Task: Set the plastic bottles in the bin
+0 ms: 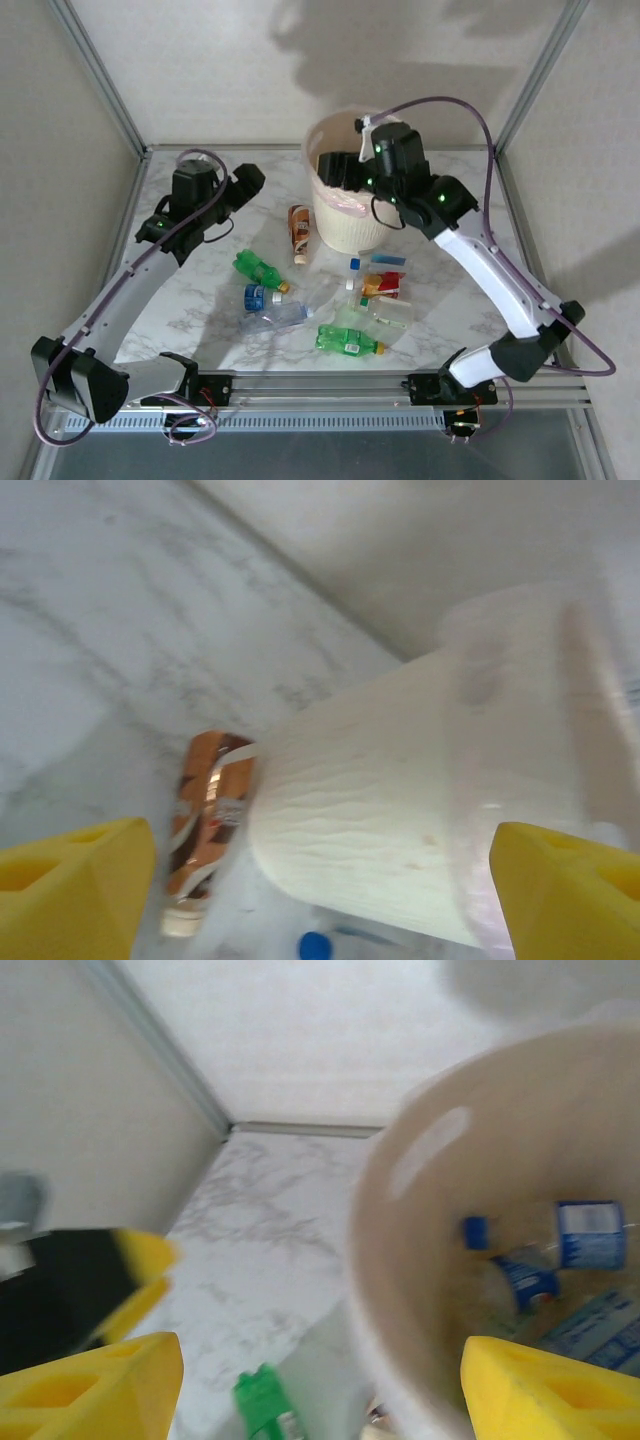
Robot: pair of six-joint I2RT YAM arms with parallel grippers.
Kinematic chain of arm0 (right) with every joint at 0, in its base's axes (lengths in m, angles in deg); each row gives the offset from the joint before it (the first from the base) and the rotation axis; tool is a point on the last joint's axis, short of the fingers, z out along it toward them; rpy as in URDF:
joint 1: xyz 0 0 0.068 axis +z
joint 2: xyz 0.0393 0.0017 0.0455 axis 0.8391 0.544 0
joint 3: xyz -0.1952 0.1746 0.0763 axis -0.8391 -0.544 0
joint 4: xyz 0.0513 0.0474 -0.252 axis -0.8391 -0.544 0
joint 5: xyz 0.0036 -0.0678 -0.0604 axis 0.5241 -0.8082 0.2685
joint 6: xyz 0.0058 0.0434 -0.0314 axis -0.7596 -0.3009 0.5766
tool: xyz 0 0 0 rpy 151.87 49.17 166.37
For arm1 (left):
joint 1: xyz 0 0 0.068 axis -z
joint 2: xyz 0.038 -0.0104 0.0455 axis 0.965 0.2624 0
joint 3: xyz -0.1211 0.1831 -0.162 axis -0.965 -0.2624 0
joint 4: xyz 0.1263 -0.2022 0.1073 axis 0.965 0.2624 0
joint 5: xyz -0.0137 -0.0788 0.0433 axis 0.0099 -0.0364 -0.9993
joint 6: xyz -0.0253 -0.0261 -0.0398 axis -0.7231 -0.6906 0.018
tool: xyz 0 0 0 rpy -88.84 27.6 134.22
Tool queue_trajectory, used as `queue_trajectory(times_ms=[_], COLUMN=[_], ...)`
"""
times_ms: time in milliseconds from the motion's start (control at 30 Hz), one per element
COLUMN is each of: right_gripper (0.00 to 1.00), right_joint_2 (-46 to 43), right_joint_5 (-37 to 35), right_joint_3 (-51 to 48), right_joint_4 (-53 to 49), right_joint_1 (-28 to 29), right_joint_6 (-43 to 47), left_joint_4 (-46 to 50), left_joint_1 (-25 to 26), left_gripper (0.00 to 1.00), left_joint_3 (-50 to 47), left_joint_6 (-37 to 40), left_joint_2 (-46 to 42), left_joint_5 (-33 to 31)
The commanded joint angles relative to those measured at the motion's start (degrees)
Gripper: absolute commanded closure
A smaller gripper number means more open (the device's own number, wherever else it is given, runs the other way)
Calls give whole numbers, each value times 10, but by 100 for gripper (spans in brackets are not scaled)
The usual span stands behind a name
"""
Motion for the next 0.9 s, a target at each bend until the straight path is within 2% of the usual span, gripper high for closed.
queue_trajectory(times_ms=[0,167,300,533,867], right_gripper=[26,27,28,30,30], right_joint_2=[-26,-59,-76,-78,-79], right_joint_5=[-10,-25,-14,-7,2], right_joint_3=[-48,-130,-168,-183,-183], right_joint_4=[38,67,87,95,99], right_joint_1=[37,55,56,58,66], right_joint_6=[-19,-54,-74,-89,-97], left_joint_4=[39,-12,-52,-67,-44], left_joint_1=[-4,1,18,60,62], left_gripper=[14,15,18,11,8], left_joint_3=[-43,-92,-93,-25,77], left_joint_6=[-4,19,45,78,111], left_joint_2=[5,30,94,234,370], left_joint_5=[-38,-15,-1,-15,-26])
